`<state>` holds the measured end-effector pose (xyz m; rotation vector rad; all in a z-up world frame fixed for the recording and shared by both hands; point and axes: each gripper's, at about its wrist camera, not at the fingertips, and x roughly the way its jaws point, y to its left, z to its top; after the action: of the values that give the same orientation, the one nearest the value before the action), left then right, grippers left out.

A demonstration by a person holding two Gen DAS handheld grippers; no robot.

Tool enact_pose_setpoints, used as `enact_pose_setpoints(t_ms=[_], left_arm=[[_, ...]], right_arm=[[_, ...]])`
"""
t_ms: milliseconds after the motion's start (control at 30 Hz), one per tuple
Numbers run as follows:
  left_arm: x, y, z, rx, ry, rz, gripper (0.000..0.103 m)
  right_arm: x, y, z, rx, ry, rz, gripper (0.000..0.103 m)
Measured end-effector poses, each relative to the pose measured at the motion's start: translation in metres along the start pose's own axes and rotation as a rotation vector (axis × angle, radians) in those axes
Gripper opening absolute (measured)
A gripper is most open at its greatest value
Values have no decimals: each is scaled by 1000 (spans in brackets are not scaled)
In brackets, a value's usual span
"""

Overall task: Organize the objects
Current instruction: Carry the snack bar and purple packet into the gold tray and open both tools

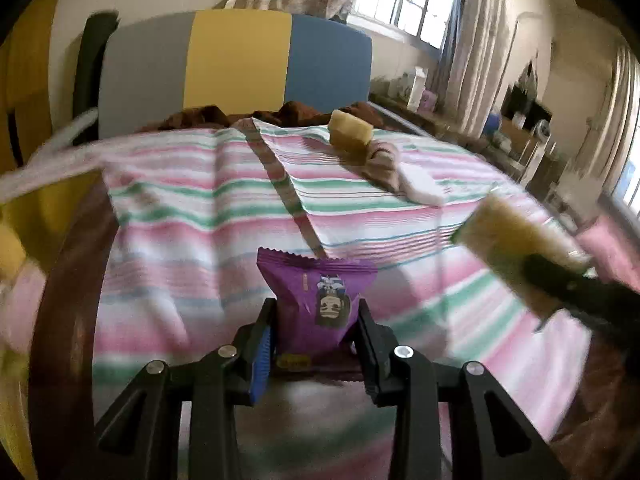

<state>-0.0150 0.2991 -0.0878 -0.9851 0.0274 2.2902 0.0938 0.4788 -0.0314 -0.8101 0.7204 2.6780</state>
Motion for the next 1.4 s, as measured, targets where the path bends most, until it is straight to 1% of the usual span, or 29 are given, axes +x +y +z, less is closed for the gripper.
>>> enact_pose_setpoints(t_ms=[67,200,267,400,567,633,800,900,1000,1100,1133,1300,1367,1400], left_arm=[[-21,0,-3,-14,-19,-48,36],[-60,-7,-11,46,-59,-95,36],[-76,-6,-15,60,-72,-103,36],[-105,10,-21,39,-94,-92,36],[-136,43,-28,-2,-126,-39,36],[-147,62,-32,-38,-136,-10,36],[-162,113,-40,-140,-133,54,36],[-166,144,-46,-200,-115,100,36],[-165,166,-50,-228,-77,140,37],[-160,177,-52,-204,-30,223,37],[-157,180,-52,-204,-9,240,37],[-143,200,-58,-234,68,258,37],[-141,203,-59,-255,72,260,37],[-142,203,-59,-255,67,267,41]], right_arm=[[-5,5,-4,20,11,29,22],[-12,22,-15,28,44,86,22],[-15,34,-21,14,53,110,22],[-18,66,-33,-34,78,169,22],[-23,104,-45,-99,110,247,22],[-25,120,-50,-122,128,282,22],[-27,164,-64,-215,173,366,22],[-23,187,-71,-253,204,397,22],[-18,203,-77,-280,237,404,22],[-10,219,-84,-303,266,399,22],[-8,224,-86,-310,273,396,22],[6,242,-94,-342,288,350,22],[12,247,-95,-353,285,325,22],[14,250,-95,-355,286,324,22]])
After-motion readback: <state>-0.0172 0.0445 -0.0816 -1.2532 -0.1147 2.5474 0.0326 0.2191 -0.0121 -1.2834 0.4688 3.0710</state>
